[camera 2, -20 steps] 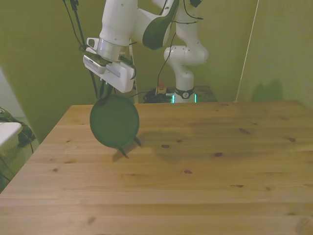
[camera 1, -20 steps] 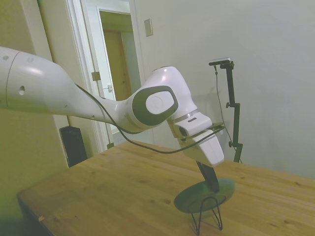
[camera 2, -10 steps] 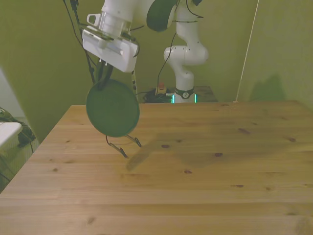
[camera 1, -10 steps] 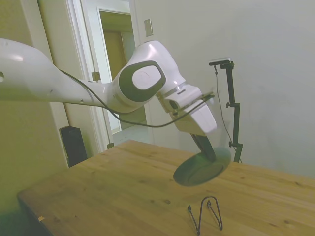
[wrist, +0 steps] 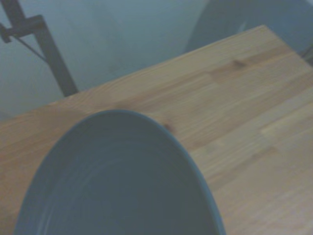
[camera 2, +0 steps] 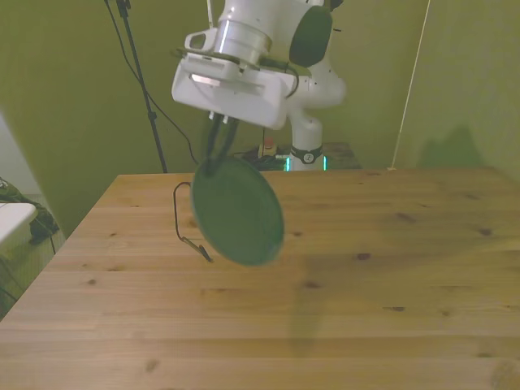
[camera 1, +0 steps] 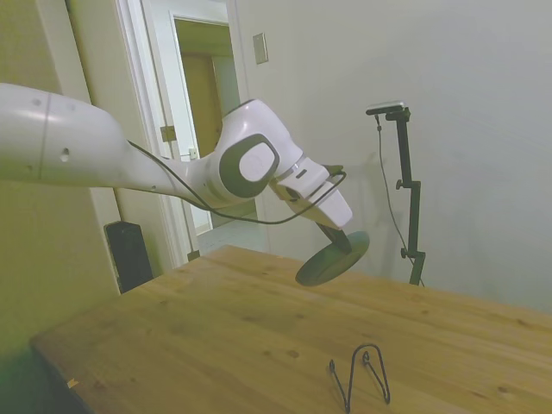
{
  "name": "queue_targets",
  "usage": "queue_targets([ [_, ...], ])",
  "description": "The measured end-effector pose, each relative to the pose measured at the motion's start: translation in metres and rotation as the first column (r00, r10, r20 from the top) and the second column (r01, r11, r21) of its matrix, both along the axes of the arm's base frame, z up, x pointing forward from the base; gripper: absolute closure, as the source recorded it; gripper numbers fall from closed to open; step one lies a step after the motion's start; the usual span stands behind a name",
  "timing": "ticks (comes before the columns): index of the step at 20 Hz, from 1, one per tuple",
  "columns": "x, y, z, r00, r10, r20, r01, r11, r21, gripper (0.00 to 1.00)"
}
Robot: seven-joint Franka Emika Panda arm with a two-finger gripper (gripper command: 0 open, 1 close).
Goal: Unload the plate
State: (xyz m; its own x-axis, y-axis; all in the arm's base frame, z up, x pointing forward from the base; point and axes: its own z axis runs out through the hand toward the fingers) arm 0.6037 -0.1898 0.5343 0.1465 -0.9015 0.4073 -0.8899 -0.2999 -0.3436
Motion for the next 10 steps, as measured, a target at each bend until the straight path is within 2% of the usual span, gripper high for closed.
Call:
queue_targets([
  [5,0.045,0.020,-0.065,0.999,0.018,0.038,-0.021,0.996,0.086,1.00],
  [10,0.060,0.017,-0.114,0.998,0.059,0.011,-0.060,0.984,0.169,1.00],
])
